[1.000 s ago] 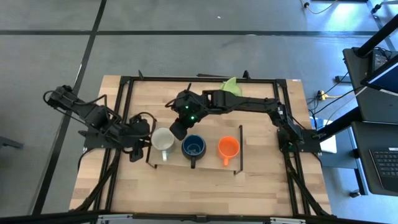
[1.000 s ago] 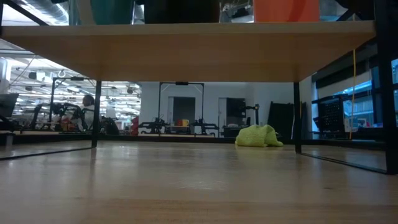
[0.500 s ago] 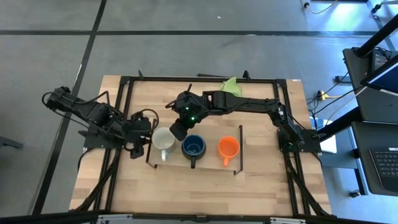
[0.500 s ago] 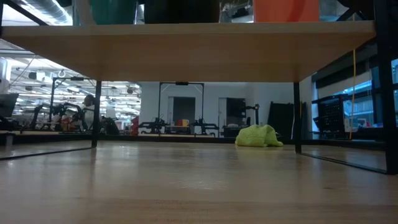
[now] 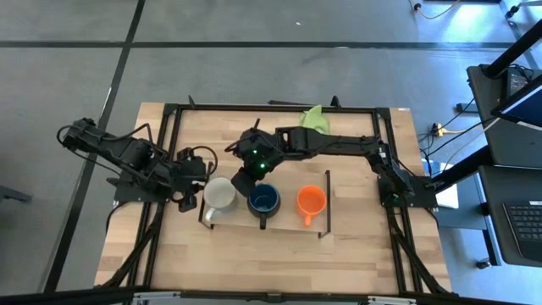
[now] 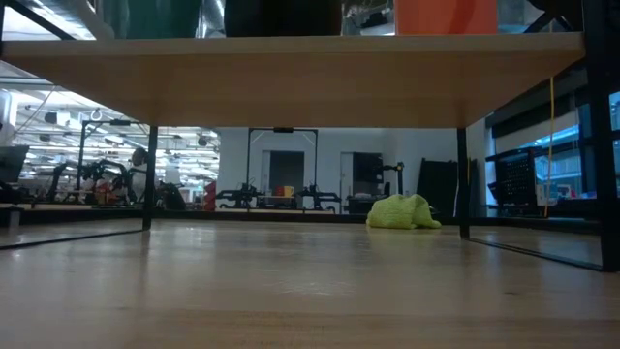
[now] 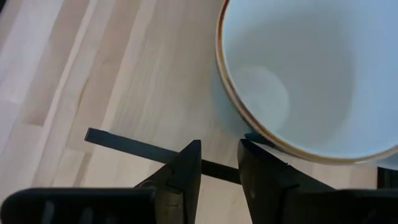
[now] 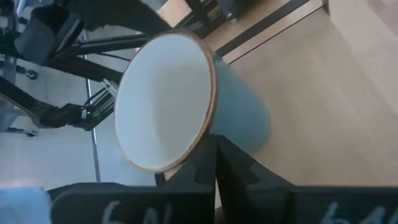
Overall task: Stack small to large cups/mugs on shelf
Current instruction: Put the white mugs on the shelf
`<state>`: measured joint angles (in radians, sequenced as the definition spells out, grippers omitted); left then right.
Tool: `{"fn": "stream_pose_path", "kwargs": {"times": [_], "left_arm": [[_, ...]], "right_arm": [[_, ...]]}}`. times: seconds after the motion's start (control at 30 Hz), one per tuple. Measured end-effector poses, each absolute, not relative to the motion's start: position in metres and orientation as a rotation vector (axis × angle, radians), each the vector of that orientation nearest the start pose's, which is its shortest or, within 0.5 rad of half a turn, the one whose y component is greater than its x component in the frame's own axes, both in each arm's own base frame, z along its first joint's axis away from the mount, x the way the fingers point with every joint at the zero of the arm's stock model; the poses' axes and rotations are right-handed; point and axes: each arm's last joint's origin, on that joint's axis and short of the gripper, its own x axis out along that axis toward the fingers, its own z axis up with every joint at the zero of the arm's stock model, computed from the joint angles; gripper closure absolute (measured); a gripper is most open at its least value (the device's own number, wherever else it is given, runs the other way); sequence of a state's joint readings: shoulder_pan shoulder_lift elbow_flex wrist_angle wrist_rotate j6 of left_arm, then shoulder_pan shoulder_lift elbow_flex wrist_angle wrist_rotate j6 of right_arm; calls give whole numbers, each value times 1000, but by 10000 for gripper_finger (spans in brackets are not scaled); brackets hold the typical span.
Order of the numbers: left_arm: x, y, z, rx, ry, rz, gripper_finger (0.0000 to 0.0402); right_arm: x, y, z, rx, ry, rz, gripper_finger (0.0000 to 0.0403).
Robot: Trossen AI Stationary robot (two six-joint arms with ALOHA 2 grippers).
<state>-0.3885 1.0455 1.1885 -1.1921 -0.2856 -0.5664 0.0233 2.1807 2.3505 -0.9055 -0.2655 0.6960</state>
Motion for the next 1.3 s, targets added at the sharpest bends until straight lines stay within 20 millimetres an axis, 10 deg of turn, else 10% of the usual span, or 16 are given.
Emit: {"fn": "stream_pose_path", "kwargs": {"times": [1.3], "left_arm": [[158, -62, 345, -270, 988, 113, 302]], "right_arm": [[468, -8, 351, 732, 872, 10, 397]]}}
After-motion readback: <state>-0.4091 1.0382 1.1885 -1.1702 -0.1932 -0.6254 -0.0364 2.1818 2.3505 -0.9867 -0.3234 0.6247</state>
